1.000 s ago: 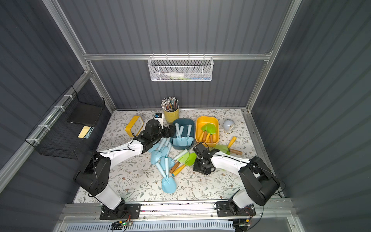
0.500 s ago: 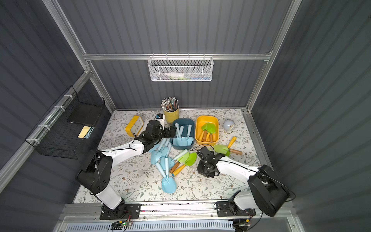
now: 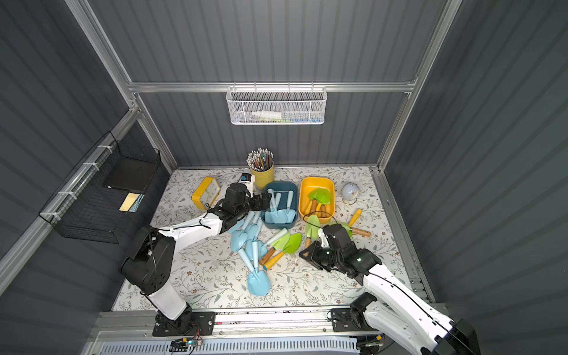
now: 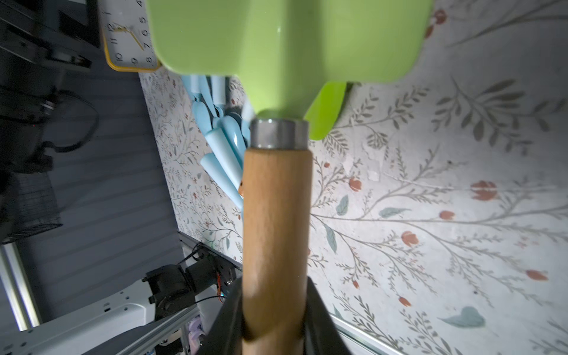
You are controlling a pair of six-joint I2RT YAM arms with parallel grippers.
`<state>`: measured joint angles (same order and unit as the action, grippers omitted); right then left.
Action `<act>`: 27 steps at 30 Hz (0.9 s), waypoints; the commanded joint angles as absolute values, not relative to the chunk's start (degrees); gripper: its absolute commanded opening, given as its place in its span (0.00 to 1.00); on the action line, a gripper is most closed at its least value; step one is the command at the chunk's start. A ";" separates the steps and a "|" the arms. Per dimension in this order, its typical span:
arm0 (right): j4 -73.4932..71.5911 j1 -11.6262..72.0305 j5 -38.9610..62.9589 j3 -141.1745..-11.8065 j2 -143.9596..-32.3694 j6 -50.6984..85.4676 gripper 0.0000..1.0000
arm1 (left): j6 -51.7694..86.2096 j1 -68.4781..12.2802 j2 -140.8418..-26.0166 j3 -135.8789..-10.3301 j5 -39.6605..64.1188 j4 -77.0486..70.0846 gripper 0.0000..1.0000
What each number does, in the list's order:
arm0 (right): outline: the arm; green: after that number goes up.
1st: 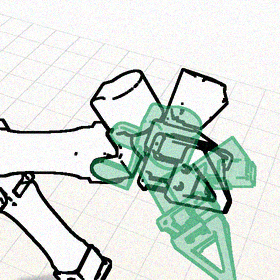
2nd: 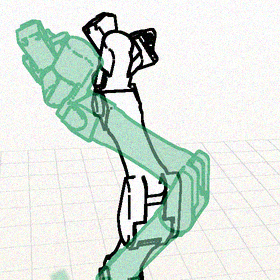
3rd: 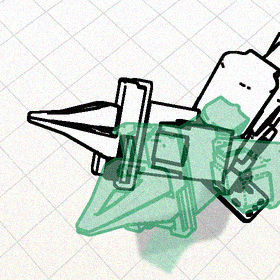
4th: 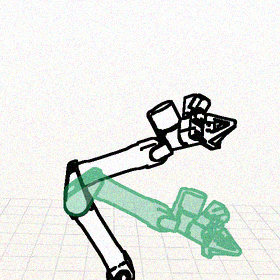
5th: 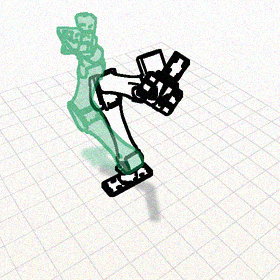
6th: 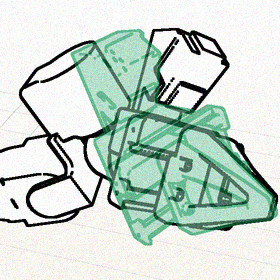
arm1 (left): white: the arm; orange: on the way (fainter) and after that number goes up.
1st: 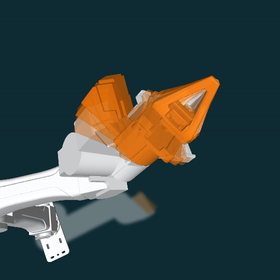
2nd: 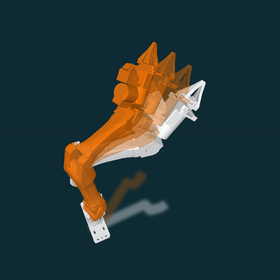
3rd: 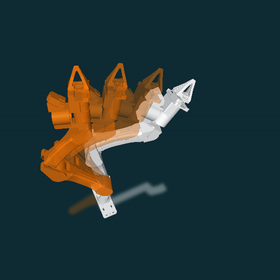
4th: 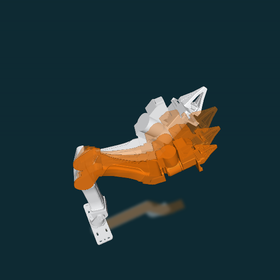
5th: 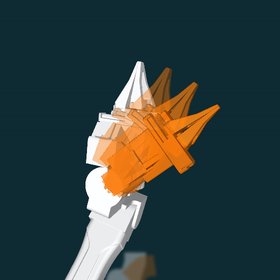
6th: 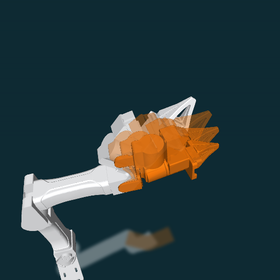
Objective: Sort the small shovels by color and place them into the storage box
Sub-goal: Pick up the shovel from the center of the board.
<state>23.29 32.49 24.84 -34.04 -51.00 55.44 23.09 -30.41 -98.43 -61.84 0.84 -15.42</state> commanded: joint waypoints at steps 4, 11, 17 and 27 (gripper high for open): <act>5.27 23.30 39.02 -41.93 -65.66 51.74 0.09 | 22.68 -30.85 -98.70 -64.70 0.80 -16.04 0.91; 2.09 17.93 49.84 -54.87 -83.47 47.89 0.08 | 22.70 -30.85 -98.78 -67.46 5.18 -16.55 0.92; 2.49 17.84 51.75 -57.66 -87.23 44.81 0.09 | 20.17 -30.85 -97.43 -70.40 24.86 -21.80 0.92; -0.79 17.84 53.36 -60.91 -89.13 46.10 0.09 | 18.02 -31.03 -102.21 -72.86 40.32 -20.65 0.89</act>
<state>1.67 17.78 51.51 -57.89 -89.08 47.31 19.90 -30.52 -99.98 -71.46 33.95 -21.30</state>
